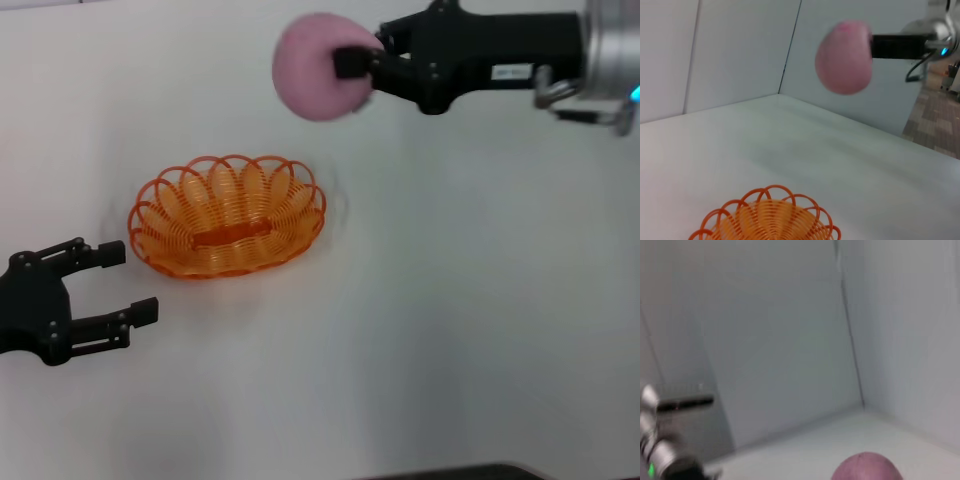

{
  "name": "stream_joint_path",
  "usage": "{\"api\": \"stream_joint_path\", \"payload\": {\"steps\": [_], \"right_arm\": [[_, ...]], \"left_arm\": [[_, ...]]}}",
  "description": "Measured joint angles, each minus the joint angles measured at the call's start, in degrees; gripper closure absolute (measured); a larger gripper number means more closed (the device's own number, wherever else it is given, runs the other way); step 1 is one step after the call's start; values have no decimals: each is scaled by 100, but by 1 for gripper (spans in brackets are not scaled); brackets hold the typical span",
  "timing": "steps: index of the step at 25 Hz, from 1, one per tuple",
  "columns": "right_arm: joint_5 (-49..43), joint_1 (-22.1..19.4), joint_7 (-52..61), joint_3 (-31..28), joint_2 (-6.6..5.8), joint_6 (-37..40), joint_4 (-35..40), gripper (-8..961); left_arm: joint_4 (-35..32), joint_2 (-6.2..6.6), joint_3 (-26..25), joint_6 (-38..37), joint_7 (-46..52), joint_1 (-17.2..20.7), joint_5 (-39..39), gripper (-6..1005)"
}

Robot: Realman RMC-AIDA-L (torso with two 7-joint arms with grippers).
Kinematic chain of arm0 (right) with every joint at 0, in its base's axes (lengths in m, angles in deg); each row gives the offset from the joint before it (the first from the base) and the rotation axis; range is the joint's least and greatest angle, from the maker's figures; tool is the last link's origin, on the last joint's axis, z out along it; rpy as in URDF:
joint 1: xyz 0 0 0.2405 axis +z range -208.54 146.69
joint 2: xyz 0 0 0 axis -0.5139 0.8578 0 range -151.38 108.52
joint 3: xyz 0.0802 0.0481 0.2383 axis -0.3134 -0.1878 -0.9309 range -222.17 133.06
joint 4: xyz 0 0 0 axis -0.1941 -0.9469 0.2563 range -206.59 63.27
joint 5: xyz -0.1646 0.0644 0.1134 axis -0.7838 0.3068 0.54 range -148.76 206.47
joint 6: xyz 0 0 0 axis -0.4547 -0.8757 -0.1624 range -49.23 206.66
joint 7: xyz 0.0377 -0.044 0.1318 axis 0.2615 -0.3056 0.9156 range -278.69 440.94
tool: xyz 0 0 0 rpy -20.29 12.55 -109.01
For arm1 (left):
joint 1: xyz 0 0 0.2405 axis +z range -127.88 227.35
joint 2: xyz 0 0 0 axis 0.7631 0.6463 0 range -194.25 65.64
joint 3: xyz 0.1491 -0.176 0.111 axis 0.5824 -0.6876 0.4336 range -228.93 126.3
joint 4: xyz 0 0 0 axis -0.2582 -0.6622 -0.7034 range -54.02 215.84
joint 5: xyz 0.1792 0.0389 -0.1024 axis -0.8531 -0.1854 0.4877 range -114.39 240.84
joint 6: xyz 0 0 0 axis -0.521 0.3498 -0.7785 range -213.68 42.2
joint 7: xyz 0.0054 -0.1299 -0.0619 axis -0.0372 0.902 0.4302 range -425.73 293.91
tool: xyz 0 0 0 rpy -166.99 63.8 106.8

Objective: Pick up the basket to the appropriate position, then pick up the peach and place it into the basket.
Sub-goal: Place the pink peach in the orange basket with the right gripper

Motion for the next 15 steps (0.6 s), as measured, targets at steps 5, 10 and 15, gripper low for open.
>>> {"api": "stream_joint_path", "payload": {"steps": [5, 10, 15], "right_arm": [[1199, 369, -2560, 17, 11, -325, -2454, 898], [1691, 954, -3999, 21, 55, -671, -4068, 898], [1687, 1430, -4539, 46, 89, -1093, -4750, 898]], "left_arm": [[2, 0, -1, 0, 0, -9, 20, 164], [13, -7, -1, 2, 0, -20, 27, 164], [34, -9, -1, 5, 0, -26, 27, 165]]}}
